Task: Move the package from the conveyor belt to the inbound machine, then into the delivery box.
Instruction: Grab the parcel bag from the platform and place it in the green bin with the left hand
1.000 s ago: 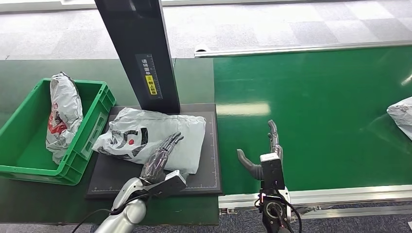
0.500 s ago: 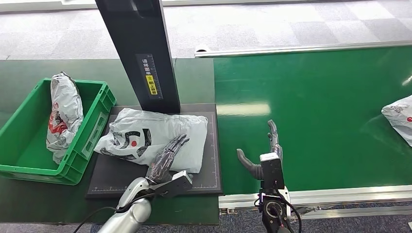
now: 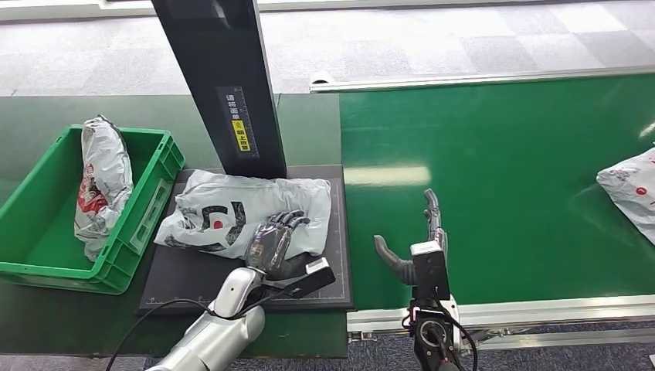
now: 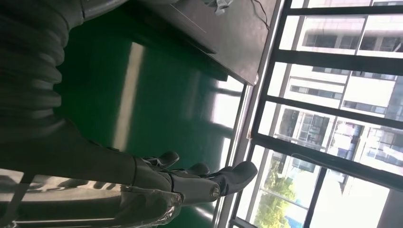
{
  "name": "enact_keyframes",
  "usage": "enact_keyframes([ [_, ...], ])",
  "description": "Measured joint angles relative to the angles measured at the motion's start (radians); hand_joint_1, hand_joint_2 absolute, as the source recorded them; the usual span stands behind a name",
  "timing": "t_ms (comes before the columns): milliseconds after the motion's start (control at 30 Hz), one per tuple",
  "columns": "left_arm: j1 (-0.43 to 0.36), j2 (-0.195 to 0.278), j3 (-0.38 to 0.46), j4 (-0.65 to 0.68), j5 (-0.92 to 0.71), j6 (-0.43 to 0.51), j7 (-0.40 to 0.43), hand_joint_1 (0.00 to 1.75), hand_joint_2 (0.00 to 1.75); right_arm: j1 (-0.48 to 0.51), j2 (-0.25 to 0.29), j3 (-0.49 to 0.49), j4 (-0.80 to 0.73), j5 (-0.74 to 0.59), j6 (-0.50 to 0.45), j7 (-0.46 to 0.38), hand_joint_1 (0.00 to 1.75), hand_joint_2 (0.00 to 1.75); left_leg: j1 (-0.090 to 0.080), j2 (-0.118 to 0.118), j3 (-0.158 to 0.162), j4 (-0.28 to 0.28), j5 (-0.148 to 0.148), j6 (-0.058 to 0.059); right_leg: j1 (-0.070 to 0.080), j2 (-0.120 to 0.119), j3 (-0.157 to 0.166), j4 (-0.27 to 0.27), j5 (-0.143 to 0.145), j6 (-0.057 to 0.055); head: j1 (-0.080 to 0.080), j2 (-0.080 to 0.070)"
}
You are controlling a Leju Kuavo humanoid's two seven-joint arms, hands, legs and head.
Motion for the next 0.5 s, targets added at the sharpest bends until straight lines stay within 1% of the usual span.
enact_keyframes([
  [200,-0.022,-0.004,0.015,0.026,0.005,0.004,-0.017,1.75,1.75,0.010,0.001,-0.004,-0.020,0.000,0.001,0.003,0.00,1.75,0.000,0.000,0.001,0.000,0.000,0.000,0.000,0.000,0.001,0.000,0.000,0.000,0.000,0.000],
  [500,-0.022,-0.008,0.031,0.032,0.019,0.027,-0.040,1.75,1.75,0.022,0.001,-0.009,-0.038,-0.001,0.001,0.003,0.00,1.75,0.000,0.000,0.002,0.000,0.000,0.000,0.000,0.000,0.002,0.000,0.000,0.000,0.000,0.000],
])
